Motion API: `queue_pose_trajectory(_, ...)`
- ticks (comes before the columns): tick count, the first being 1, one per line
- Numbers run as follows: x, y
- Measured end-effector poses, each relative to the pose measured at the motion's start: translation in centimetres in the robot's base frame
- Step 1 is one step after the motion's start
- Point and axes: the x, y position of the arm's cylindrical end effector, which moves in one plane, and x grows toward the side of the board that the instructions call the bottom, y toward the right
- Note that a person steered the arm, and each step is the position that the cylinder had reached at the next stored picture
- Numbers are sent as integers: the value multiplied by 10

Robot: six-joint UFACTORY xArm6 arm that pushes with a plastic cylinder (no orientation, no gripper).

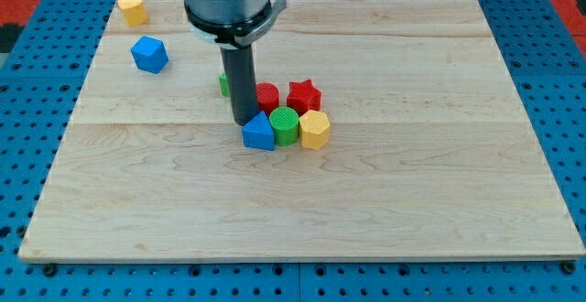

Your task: Place the green star at the top left side of red circle

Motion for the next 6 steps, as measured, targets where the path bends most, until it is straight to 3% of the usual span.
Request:
queue_pose_trajectory(1, 0, -92)
queue_pose_trajectory(3, -61, -86)
queue_pose_trajectory(4, -64, -40)
queue_pose_trajectory(6, -89, -23)
